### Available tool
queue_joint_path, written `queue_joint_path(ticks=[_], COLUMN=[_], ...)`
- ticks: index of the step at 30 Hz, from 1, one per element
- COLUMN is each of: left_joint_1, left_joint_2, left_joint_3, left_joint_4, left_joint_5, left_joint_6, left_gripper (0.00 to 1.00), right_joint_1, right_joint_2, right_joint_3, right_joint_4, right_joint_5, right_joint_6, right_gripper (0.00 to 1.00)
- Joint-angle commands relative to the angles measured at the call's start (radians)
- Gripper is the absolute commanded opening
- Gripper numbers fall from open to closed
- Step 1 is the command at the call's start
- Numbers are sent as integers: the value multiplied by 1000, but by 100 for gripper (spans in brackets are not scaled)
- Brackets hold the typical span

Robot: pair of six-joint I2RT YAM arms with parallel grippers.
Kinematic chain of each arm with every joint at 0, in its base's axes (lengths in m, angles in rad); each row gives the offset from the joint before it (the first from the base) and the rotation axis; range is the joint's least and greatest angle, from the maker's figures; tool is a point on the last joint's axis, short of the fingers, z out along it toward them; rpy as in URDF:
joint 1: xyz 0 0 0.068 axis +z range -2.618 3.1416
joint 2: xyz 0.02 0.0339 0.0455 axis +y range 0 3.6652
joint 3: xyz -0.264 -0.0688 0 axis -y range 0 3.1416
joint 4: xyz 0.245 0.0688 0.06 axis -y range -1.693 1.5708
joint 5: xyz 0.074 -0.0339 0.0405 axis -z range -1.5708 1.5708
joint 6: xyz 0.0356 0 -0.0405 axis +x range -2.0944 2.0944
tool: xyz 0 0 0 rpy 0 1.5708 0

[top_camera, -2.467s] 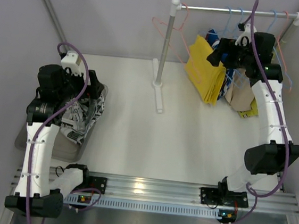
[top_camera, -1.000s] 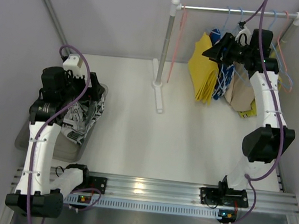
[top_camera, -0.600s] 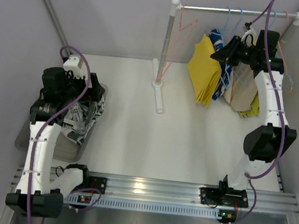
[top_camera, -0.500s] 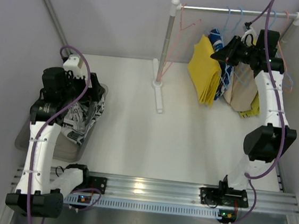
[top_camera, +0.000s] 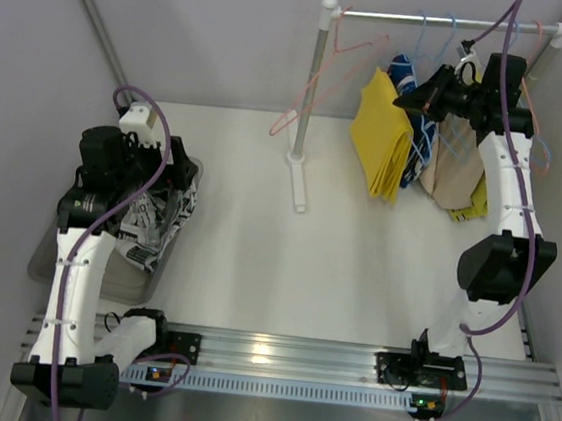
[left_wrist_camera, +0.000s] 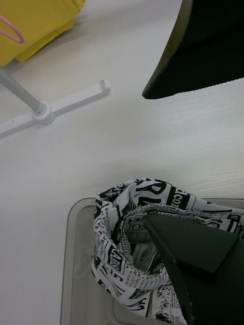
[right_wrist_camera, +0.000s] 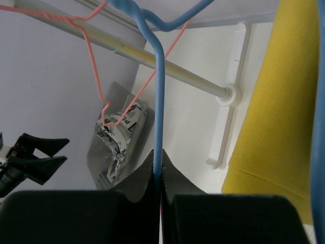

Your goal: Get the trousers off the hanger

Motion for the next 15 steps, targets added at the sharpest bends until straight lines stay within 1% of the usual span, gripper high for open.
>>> queue_joint_path(ticks=[1,3,8,10,15], left_joint_1=[2,3,4,4,4], left_joint_2=[-7,-14,-50,-62,-59], left_joint_3=[-4,-6,-21,-24,-24], left_joint_4=[63,68,112,132,153], left_joint_5=[23,19,-11,-14,-2], left_joint_6=[-14,-14,-14,-18,-25], left_gripper=[99,99,99,99,99], right_joint_1=[-6,-7,-19,-26,-47], right_joint_2=[-49,-61,-91,-107,-146], right_joint_3=[51,54,53,43,-7], right_joint_4=[221,285,361,378,485], right_joint_5=[-66,-71,-62,-56,-62], right_joint_6=[102,152,217,237,323], right_gripper=[0,0,0,0,0])
